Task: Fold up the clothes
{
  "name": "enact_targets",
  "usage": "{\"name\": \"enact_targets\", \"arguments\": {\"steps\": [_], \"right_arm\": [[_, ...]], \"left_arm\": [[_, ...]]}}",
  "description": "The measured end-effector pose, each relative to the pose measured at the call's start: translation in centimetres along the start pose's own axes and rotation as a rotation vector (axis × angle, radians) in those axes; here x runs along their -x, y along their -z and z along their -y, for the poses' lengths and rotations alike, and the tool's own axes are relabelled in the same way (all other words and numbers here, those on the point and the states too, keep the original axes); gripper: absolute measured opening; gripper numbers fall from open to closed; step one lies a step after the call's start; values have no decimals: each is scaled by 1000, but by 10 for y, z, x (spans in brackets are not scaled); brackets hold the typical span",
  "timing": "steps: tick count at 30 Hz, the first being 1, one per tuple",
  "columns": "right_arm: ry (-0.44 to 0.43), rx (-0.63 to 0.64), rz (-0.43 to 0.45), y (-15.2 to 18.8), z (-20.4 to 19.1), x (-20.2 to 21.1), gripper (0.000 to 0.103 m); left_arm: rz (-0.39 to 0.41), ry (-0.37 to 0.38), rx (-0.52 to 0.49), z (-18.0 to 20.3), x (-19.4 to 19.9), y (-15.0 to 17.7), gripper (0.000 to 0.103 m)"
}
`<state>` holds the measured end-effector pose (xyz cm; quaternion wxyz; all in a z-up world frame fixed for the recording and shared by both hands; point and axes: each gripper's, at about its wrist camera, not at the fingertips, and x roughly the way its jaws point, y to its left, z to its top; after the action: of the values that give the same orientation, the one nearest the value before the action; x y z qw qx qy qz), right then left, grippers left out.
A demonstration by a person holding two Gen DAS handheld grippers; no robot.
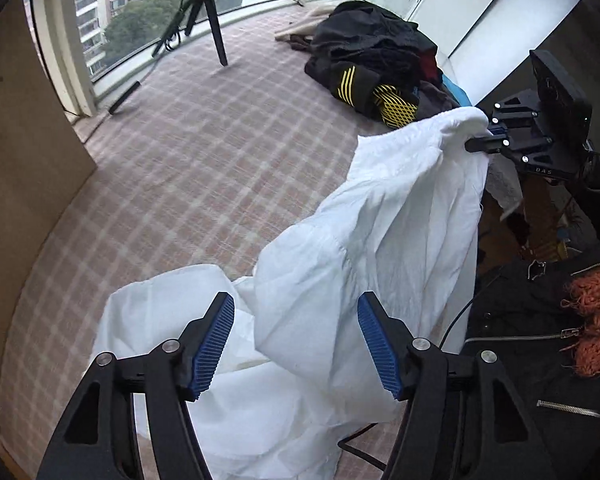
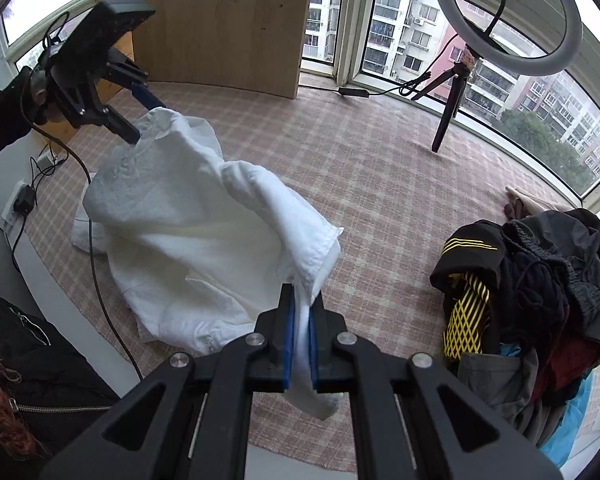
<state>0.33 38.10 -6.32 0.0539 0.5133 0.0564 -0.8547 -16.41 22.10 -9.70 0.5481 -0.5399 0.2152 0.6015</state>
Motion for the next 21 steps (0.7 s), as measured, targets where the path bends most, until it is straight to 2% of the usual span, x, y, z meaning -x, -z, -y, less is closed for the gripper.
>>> {"name": "enact_targets", "arguments": {"steps": [1,2,3,4,8,11,12,15,17,19,21], "right_arm": [[3,-2,-1,-1,1,0,6],[4,-5,-2,-2,2,0,6],[3,-9,0,-2,4,0,6],[3,-12,1,-4,6,0,6],[-17,-32,25,-12,14,6,6],[-55,-40,66,-23,17,17,6],[-68,-40,85,-27,16,21,6],[-149,-58,160,-43,15,40,6],[-180,-63,207,-53,15,55,6],[-185,-64,237,-60,15,65,6],[-204,-80,253,-66,18,71,6]], "left_arm": [[-9,14,1,1,-6,1,57],[-13,15,-2,3,-10,2,38],[-11,0,-12,7,-12,3,25],[-1,-32,-24,11,-10,4,5],[89,-159,-66,28,30,4,2],[221,-259,-67,33,92,-6,2],[264,-313,-67,35,114,-10,2],[381,-567,-124,56,173,-22,2],[417,-661,-168,73,194,-23,2],[426,-689,-172,78,190,-16,2],[383,-606,-122,70,161,-2,2]]}}
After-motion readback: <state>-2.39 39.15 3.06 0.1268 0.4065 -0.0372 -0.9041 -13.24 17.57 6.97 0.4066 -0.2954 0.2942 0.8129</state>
